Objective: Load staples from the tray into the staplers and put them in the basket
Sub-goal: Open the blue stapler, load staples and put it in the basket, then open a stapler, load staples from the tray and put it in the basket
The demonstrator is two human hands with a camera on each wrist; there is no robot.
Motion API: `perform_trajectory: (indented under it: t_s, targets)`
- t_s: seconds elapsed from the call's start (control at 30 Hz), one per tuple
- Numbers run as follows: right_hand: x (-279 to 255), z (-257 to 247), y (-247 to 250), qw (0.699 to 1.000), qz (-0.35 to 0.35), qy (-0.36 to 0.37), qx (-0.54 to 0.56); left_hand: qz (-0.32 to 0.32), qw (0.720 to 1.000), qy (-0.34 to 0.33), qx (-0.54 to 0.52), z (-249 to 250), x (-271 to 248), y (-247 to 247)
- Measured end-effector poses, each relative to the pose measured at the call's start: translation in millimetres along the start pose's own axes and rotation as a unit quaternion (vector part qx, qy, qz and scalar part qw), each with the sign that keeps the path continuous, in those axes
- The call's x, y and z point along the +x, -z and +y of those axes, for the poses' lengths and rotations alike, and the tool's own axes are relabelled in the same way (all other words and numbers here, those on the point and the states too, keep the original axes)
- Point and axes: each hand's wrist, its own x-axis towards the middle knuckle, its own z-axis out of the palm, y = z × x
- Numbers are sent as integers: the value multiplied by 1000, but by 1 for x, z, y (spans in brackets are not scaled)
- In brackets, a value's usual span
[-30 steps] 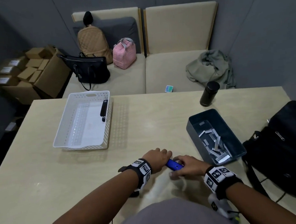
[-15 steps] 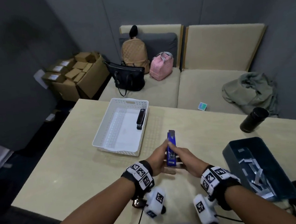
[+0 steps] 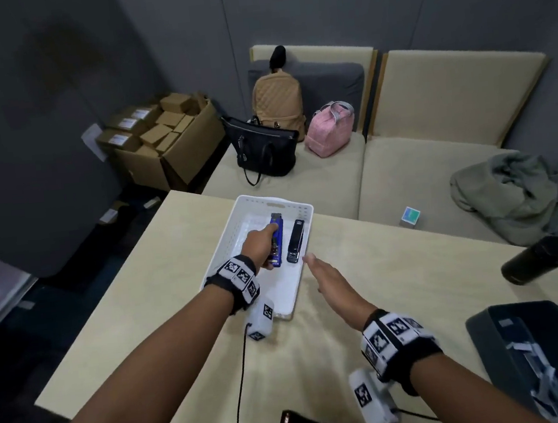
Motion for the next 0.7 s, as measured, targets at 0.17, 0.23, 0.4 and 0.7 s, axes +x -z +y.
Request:
perform_trajectory:
  t_s: [0.17,0.23,0.4,0.7]
  targets:
    - [-5,59,17,994,49,-95,-16,-11,994,28,108,-7,58,-5]
    - [-12,74,25,991,51,-122,-18,-20,988,22,151,-9,73,-16]
    - [-26,100,48,983,70,-165,-29,5,952,-61,298,-7,78,-37]
    - [-33,102,67,983,83,-158,-36,57,932,-63,352,-7,74,-42]
